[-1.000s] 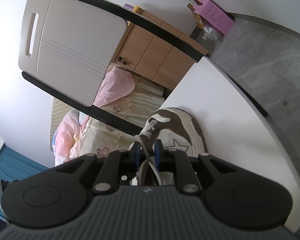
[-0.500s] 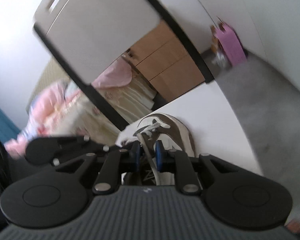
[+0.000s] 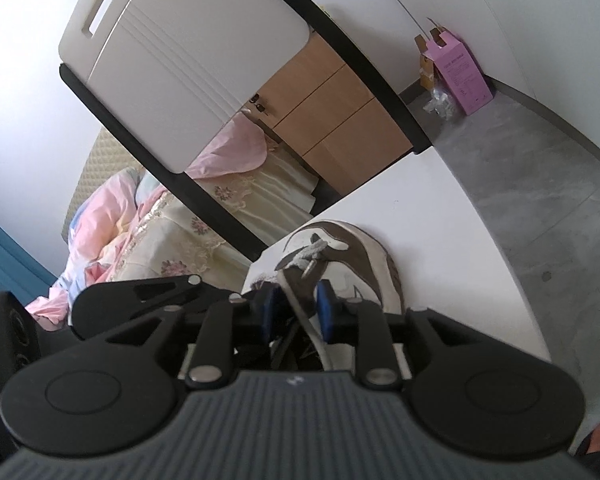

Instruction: Lace up shoes with both hands

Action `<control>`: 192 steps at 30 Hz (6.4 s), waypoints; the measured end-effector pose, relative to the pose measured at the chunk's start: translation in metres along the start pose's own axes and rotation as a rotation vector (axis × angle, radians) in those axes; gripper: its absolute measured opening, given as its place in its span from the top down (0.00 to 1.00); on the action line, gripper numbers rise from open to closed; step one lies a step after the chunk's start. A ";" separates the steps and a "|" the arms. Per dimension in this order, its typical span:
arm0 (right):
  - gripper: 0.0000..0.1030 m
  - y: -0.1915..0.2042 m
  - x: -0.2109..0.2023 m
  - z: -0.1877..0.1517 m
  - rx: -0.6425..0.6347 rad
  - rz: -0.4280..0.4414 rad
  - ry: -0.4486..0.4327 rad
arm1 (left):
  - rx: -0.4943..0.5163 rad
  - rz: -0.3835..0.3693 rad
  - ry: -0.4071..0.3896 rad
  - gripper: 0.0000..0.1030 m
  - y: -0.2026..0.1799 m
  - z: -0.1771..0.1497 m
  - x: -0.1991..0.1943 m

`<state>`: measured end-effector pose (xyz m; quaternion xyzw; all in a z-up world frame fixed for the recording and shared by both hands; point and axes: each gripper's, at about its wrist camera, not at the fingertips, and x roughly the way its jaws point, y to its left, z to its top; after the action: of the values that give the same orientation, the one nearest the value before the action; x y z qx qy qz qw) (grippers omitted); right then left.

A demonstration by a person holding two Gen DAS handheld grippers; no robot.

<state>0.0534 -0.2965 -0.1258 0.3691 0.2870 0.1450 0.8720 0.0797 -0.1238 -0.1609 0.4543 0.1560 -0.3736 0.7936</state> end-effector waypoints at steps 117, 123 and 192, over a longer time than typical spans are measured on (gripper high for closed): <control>0.98 -0.023 0.018 -0.017 0.503 -0.118 -0.197 | -1.005 0.149 0.117 0.88 0.047 -0.060 -0.053; 0.97 -0.047 -0.006 -0.010 0.485 -0.228 -0.258 | -1.009 0.149 0.121 0.87 0.048 -0.061 -0.052; 0.53 0.150 0.042 -0.023 -0.607 -0.207 0.108 | -2.068 -0.346 -0.374 0.91 0.181 -0.184 -0.032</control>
<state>0.0669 -0.1614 -0.0460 0.0530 0.3126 0.1538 0.9358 0.2080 0.1006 -0.1326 -0.5334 0.3356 -0.2310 0.7413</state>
